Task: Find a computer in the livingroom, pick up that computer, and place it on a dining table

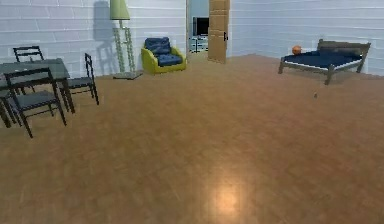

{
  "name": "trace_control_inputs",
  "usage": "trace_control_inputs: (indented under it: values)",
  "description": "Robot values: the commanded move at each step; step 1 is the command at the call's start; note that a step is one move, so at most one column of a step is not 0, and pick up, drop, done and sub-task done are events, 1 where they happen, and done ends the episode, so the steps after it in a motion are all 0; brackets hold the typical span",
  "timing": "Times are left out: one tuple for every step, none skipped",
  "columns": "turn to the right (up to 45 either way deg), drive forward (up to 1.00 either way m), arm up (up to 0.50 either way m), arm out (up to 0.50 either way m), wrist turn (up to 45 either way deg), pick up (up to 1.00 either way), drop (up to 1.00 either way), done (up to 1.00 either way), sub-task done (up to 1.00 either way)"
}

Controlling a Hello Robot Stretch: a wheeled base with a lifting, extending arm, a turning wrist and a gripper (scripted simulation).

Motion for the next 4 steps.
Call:
trace_control_inputs:
  values:
    - [3.0, 0.00, 0.00, 0.00, 0.0, 0.00, 0.00, 0.00, 0.00]
    - [0.0, 1.00, 0.00, 0.00, 0.0, 0.00, 0.00, 0.00, 0.00]
    - [0.0, 1.00, 0.00, 0.00, 0.0, 0.00, 0.00, 0.00, 0.00]
    - [0.0, 1.00, 0.00, 0.00, 0.0, 0.00, 0.00, 0.00, 0.00]
